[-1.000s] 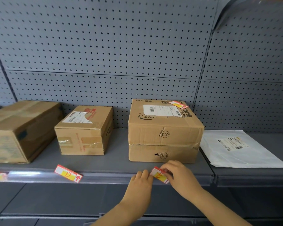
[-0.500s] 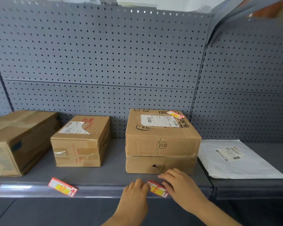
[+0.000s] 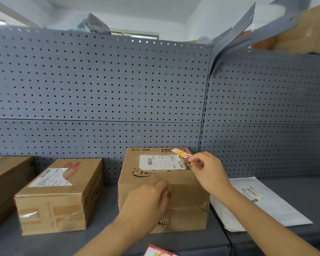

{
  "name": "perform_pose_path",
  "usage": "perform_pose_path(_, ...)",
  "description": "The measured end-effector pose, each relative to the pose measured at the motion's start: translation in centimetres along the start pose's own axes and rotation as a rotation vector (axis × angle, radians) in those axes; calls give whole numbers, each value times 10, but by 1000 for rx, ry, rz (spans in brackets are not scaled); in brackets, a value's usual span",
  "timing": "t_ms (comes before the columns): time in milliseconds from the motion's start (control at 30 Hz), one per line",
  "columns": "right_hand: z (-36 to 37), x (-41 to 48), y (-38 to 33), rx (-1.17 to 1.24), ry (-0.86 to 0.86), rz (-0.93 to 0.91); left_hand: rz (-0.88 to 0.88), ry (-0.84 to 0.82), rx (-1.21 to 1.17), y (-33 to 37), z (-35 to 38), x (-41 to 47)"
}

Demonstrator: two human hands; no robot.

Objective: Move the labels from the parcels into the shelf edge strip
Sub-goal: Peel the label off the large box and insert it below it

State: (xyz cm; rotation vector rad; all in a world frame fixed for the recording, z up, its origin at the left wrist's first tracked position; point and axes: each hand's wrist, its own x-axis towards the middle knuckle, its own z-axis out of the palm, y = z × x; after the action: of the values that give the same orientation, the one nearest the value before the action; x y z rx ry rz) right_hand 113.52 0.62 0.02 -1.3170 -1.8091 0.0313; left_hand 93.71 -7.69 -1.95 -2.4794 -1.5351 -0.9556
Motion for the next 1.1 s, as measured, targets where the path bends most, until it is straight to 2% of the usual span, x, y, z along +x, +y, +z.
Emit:
perform_pose_path(100,10,38,21,41,-99,138,3,53,28,-1,-5,40)
perform_pose_path(333,45,98,55,-4,-193,168,-98,30,81,-17,8,118)
perform_pose_path(567,70,131,72,-190,-384,228,-177,-44,131,-26,31,146)
perform_pose_path(833,49,147,79,-23,-436,452,-117,-84,145,-26,32,160)
perform_pose_path(1000,26,137,80,196,-413,382,-53,-109,168,-25,30,160)
perform_pose_path(1100,4,125,83,210,-375,294,24,-124,148,-15,29,158)
